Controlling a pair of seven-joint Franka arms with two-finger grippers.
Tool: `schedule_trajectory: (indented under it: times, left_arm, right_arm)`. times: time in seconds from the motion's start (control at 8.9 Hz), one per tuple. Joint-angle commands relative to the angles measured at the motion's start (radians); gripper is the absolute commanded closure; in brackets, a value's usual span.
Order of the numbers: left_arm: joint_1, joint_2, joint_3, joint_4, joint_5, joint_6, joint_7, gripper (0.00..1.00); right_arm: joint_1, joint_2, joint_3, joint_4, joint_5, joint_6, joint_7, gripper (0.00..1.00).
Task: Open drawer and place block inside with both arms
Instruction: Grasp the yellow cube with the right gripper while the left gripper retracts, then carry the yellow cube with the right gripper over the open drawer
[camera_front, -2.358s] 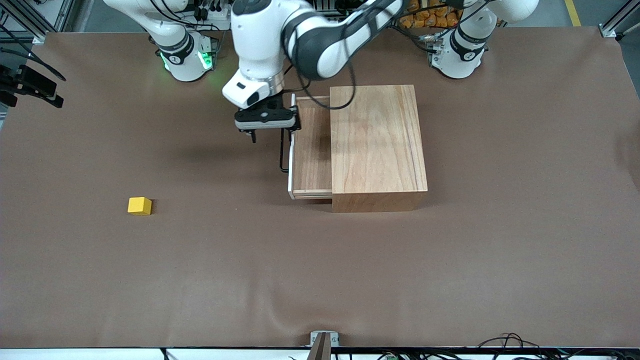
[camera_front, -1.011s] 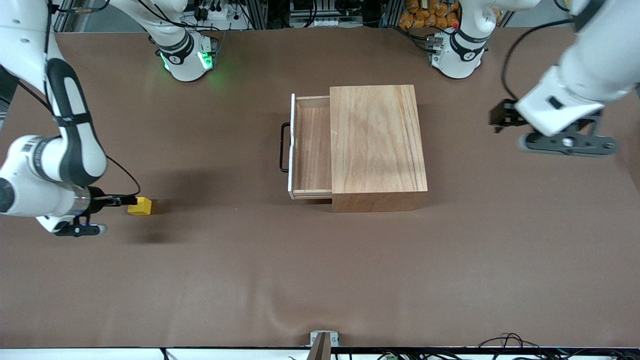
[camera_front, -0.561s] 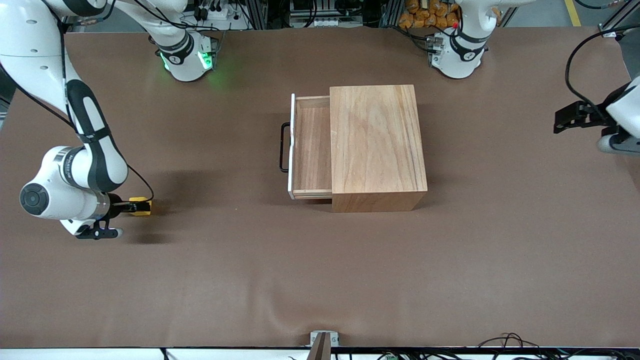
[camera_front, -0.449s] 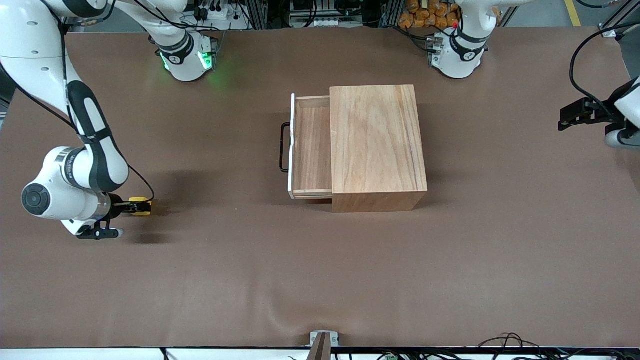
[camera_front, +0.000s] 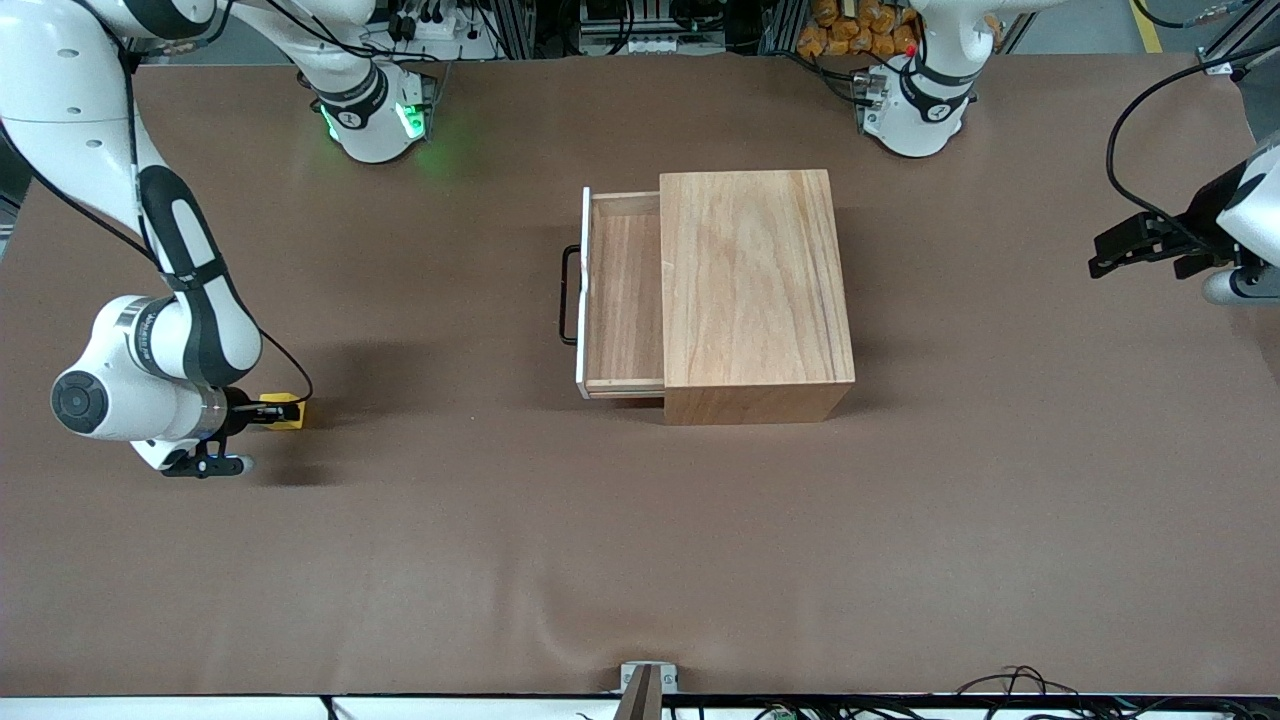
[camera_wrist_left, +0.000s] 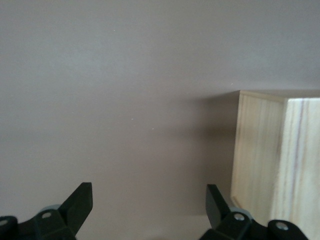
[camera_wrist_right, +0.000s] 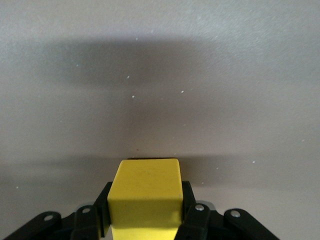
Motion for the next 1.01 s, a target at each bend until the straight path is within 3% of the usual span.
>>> schedule_trajectory:
  times: [0.0,0.11,0.34,0.67,0.9]
  left_arm:
    - [0.003,-0.006,-0.031,-0.001,-0.009,0.008,-0.036,0.0]
    - [0.009,-0.009,-0.042,0.034,0.002,-0.01,-0.029,0.0]
    - [0.012,-0.002,-0.042,0.081,0.002,-0.03,-0.017,0.0]
    - [0.003,-0.015,-0.067,0.083,0.024,-0.093,-0.12,0.0]
    - [0.006,-0.019,-0.16,0.083,0.094,-0.09,-0.251,0.0]
  right_arm:
    - [0.013,-0.042,0.029,0.073,0.119,-0.158,0.038,1.0]
    - [0.048,-0.046,0.038,0.171,0.172,-0.317,0.157,1.0]
    - [0.108,-0.052,0.127,0.306,0.18,-0.458,0.456,1.0]
    - [0.11,-0.065,0.403,0.374,0.179,-0.471,0.869,1.0]
    - [0.111,-0.065,0.548,0.373,0.177,-0.468,1.056,1.0]
